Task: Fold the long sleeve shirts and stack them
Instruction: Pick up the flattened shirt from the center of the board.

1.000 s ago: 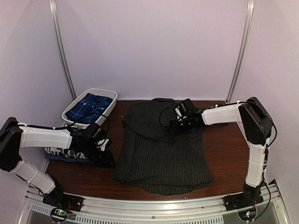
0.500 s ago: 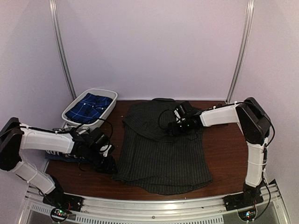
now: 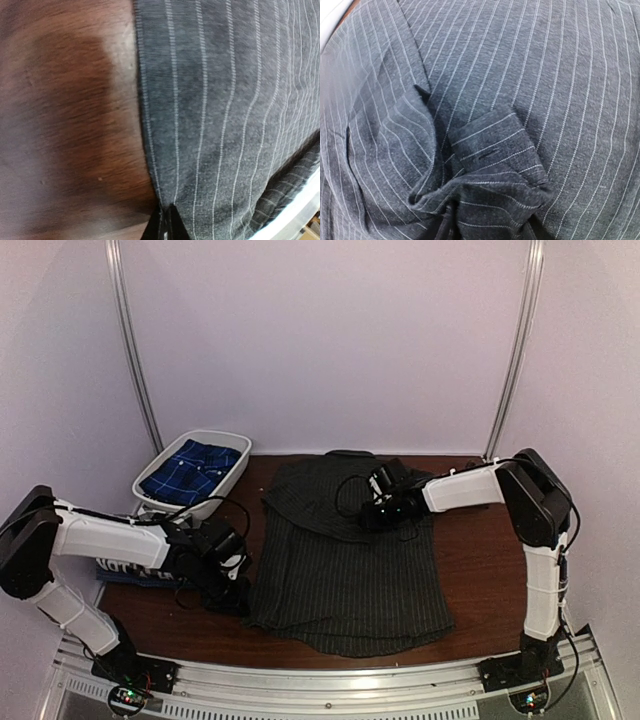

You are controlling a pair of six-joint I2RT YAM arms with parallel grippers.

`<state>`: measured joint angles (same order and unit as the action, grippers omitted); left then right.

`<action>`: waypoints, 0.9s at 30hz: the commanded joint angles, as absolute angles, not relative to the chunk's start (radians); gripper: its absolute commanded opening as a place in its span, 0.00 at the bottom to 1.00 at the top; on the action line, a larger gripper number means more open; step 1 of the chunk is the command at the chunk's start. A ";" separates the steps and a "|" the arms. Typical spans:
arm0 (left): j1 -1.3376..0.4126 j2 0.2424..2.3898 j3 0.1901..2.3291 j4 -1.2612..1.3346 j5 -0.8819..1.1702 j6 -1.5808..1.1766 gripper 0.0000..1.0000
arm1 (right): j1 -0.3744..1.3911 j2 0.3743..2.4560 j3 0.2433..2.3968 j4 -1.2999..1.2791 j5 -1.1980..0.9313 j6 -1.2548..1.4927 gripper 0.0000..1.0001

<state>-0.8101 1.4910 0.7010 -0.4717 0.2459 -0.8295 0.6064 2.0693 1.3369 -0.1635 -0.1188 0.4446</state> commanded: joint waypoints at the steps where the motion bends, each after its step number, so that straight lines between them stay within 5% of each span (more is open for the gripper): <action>1: -0.816 1.492 0.753 -0.556 0.174 -0.839 0.00 | 0.617 2.055 1.364 -0.163 -0.112 0.448 0.34; 10: -0.816 1.415 0.835 -0.659 0.064 -0.838 0.00 | 0.618 2.027 1.441 -0.197 -0.078 0.422 0.03; 27: -0.878 1.384 0.956 -0.658 0.140 -0.693 0.00 | 0.539 1.966 1.775 -0.319 0.055 0.323 0.00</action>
<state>-0.8375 1.3628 0.8936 -0.6678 0.1108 -0.7628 0.5888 2.0300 1.7027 -0.2779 0.0002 0.3576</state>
